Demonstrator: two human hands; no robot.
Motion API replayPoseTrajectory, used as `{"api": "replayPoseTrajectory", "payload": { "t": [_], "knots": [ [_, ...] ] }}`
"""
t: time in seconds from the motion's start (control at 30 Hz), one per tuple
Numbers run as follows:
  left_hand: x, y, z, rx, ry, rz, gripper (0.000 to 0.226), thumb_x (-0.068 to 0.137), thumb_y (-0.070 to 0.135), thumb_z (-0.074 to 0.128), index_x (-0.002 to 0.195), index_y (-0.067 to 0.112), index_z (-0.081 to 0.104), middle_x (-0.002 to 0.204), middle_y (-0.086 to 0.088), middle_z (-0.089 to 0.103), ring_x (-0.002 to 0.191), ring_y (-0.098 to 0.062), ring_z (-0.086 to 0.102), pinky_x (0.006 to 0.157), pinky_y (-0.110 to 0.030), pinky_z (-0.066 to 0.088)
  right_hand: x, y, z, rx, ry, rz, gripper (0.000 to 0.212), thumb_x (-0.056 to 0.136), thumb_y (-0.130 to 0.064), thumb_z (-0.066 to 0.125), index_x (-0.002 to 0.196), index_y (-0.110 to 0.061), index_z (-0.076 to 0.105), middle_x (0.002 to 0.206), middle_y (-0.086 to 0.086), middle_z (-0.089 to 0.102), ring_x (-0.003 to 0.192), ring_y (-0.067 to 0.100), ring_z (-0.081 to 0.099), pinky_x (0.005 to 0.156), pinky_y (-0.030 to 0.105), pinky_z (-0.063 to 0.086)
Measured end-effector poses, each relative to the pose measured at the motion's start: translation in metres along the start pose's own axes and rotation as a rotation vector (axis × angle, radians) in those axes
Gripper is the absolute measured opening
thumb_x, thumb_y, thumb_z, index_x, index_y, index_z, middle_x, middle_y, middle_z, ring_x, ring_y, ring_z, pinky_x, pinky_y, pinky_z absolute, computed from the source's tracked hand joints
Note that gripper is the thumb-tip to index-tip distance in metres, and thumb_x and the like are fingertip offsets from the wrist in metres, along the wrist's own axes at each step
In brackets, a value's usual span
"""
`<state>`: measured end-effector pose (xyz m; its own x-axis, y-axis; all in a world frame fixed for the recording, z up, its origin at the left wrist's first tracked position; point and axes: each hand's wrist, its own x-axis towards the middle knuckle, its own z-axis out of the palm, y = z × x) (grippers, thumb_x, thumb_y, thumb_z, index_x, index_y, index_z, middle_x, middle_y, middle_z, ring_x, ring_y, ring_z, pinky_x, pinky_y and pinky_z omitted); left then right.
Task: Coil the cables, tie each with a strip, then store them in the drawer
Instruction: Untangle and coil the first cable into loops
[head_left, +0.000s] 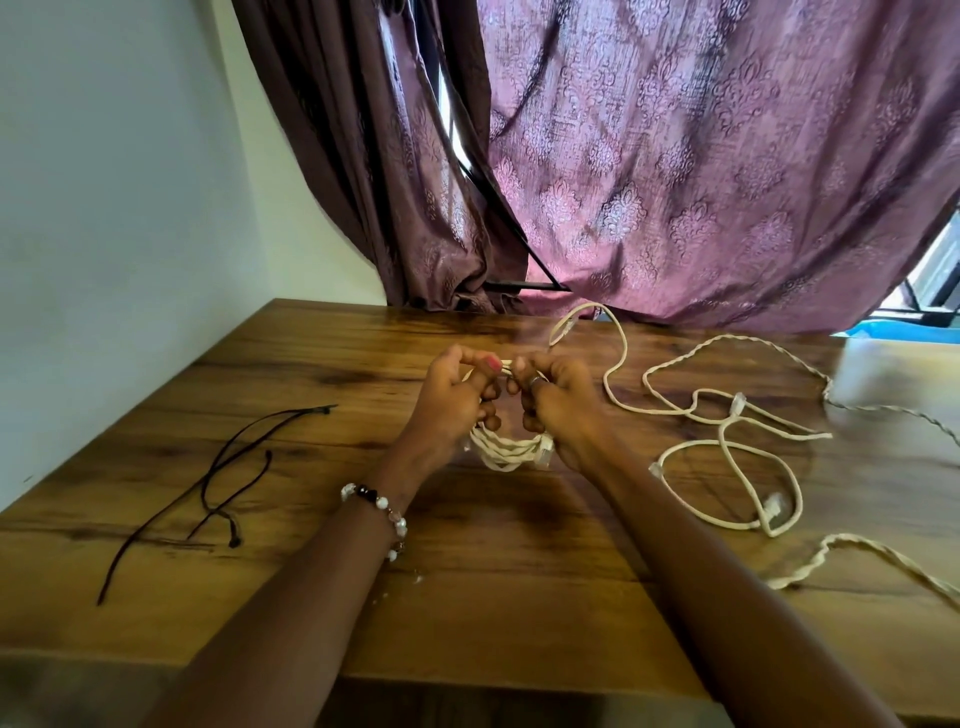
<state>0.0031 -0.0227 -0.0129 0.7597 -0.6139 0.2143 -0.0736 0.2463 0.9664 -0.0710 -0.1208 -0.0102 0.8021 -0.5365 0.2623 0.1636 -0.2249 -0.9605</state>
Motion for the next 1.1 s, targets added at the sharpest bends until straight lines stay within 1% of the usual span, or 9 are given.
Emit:
{"api": "replayPoseTrajectory", "payload": {
  "t": [0.1,0.27,0.37,0.43,0.6,0.7,0.8,0.93,1.1],
  "knots": [
    [-0.003,0.004,0.001,-0.115,-0.012,-0.022,0.011,0.098,0.014,0.050,0.088,0.009,0.048,0.056,-0.002,0.049,0.036,-0.004,0.038,0.037,-0.020,0.036,0.000,-0.007,0.004,0.026,0.050,-0.017,0.034,0.099,-0.016,0.049,0.069,-0.002,0.055,0.039,-0.011,0.044,0.031,0.002,0.030,0.034,0.014,0.023],
    [-0.005,0.008,-0.006,-0.206,0.038,-0.071,0.013,0.099,0.016,0.046,0.090,0.008,0.049,0.054,-0.004,0.049,0.034,-0.007,0.032,0.037,-0.018,0.035,-0.013,-0.026,0.018,0.163,0.052,-0.033,0.030,0.099,-0.006,0.046,0.071,0.004,0.052,0.040,-0.003,0.053,0.025,0.001,0.041,0.029,0.011,0.027],
    [-0.018,0.017,-0.006,-0.228,0.113,-0.151,0.023,0.102,0.022,0.041,0.091,0.006,0.053,0.055,-0.007,0.051,0.037,-0.012,0.040,0.037,-0.022,0.040,-0.019,-0.027,0.024,0.196,0.030,-0.053,0.030,0.099,-0.004,0.046,0.073,0.011,0.053,0.053,0.017,0.055,0.027,0.008,0.047,0.029,0.012,0.030],
    [-0.026,0.016,-0.010,-0.200,0.188,-0.226,0.032,0.103,0.033,0.037,0.084,0.013,0.054,0.059,-0.010,0.056,0.042,-0.017,0.051,0.042,-0.026,0.047,-0.016,-0.020,0.025,0.105,0.071,-0.047,0.034,0.097,-0.008,0.051,0.066,0.005,0.054,0.044,0.004,0.052,0.028,0.002,0.042,0.030,0.012,0.029],
    [-0.040,0.011,-0.051,0.360,0.324,-0.059,0.027,0.098,0.032,0.049,0.088,0.015,0.067,0.089,-0.007,0.071,0.078,-0.019,0.064,0.073,-0.039,0.053,-0.012,-0.011,0.035,0.002,0.068,-0.054,0.038,0.096,-0.014,0.055,0.060,-0.002,0.057,0.032,-0.011,0.043,0.027,0.000,0.032,0.033,0.013,0.024],
    [-0.041,0.029,-0.089,0.557,0.403,0.028,0.015,0.094,0.021,0.057,0.084,0.018,0.067,0.088,-0.005,0.071,0.077,-0.015,0.064,0.075,-0.036,0.055,-0.009,-0.011,0.041,0.045,0.079,-0.001,0.037,0.096,-0.015,0.055,0.061,-0.001,0.058,0.036,-0.009,0.044,0.028,0.000,0.028,0.032,0.015,0.023],
    [-0.038,0.046,-0.135,0.758,0.476,0.053,0.014,0.092,0.022,0.061,0.088,0.011,0.070,0.090,-0.002,0.070,0.087,-0.017,0.064,0.082,-0.034,0.053,-0.005,-0.012,0.050,0.145,0.079,0.073,0.033,0.096,-0.014,0.056,0.065,-0.001,0.059,0.058,0.012,0.051,0.028,0.005,0.025,0.033,0.014,0.020],
    [-0.041,0.066,-0.182,1.075,0.404,-0.040,0.007,0.087,0.012,0.066,0.084,0.007,0.069,0.086,-0.002,0.066,0.087,-0.013,0.059,0.077,-0.020,0.038,-0.003,-0.012,0.064,0.195,0.046,0.123,0.029,0.095,-0.011,0.056,0.067,-0.003,0.061,0.063,0.011,0.055,0.030,0.005,0.027,0.033,0.014,0.021],
    [-0.046,0.061,-0.204,1.189,0.277,-0.167,0.022,0.084,0.010,0.066,0.065,0.023,0.066,0.074,0.008,0.063,0.090,-0.018,0.062,0.074,-0.023,0.039,-0.001,0.001,0.073,0.186,0.008,0.163,0.026,0.096,-0.014,0.056,0.070,-0.009,0.062,0.061,0.008,0.051,0.031,0.004,0.028,0.032,0.014,0.022]
  ]
}}
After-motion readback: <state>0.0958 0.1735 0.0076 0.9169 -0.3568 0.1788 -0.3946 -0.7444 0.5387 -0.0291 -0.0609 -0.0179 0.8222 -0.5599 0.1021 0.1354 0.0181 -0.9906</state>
